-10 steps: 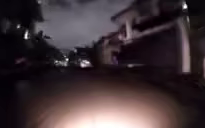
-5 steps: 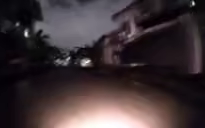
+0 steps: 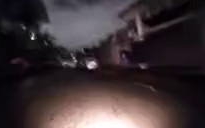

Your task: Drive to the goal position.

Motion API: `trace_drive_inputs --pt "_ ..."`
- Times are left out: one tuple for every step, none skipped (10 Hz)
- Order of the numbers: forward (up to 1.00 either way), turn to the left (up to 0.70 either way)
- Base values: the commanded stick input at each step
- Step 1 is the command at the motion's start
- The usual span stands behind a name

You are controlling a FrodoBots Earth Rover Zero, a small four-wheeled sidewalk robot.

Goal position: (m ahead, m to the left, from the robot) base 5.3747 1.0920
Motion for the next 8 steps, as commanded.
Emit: trace_drive_inputs --pt "1.0 0.0" --pt "0.49 0.0" --pt "0.31 0.0" --pt "0.97 0.0" --pt "1.0 0.18" --pt "1.0 0.27" --pt "1.0 0.27" --pt "1.0 0.0"
